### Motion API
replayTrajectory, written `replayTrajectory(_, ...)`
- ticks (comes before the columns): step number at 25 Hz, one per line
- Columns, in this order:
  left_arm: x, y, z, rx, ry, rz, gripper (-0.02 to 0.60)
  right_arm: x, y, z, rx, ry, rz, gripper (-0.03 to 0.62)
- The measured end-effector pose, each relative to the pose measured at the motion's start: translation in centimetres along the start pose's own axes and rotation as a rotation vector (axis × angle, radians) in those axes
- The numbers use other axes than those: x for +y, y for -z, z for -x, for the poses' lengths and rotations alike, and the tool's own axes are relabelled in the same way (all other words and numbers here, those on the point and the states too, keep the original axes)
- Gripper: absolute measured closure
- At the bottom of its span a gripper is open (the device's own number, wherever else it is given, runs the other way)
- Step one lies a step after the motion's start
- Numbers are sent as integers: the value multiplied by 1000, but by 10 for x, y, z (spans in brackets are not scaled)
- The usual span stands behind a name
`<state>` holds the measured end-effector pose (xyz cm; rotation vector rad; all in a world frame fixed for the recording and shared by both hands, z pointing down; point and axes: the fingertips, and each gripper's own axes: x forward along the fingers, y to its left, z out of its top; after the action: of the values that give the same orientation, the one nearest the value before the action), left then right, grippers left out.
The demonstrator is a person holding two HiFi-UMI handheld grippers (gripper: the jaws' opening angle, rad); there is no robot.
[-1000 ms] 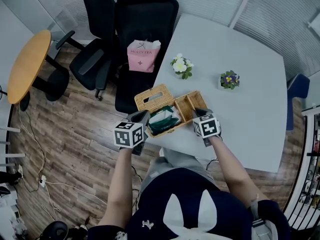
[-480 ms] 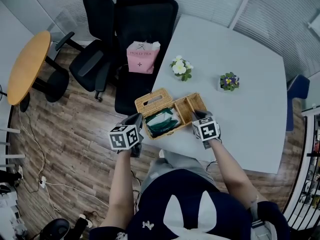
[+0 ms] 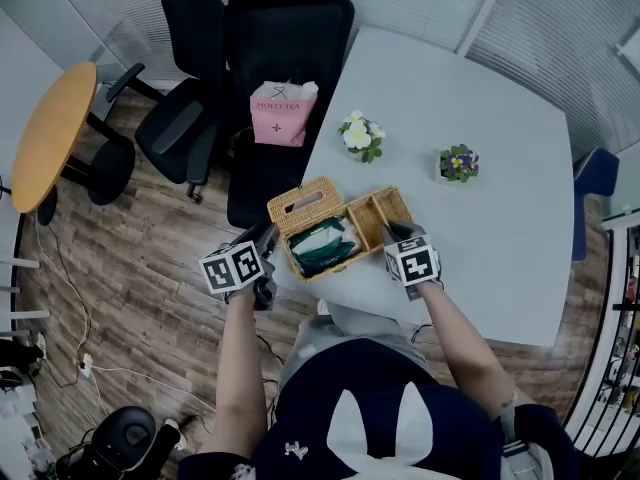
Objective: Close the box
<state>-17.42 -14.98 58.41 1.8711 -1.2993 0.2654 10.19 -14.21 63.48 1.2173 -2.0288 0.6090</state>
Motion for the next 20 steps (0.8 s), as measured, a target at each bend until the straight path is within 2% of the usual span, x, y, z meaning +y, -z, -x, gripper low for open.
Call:
replayTrajectory(7, 11, -3, -12, 41, 29, 60, 382, 0, 0, 2, 0, 0, -8, 548)
replayTrajectory(14, 27, -2, -36, 91, 145, 268, 380, 1, 1, 2, 10, -19, -29, 548)
replayTrajectory(20, 42, 6, -57, 167, 158, 344, 380, 1, 0, 2, 15, -16, -28, 548)
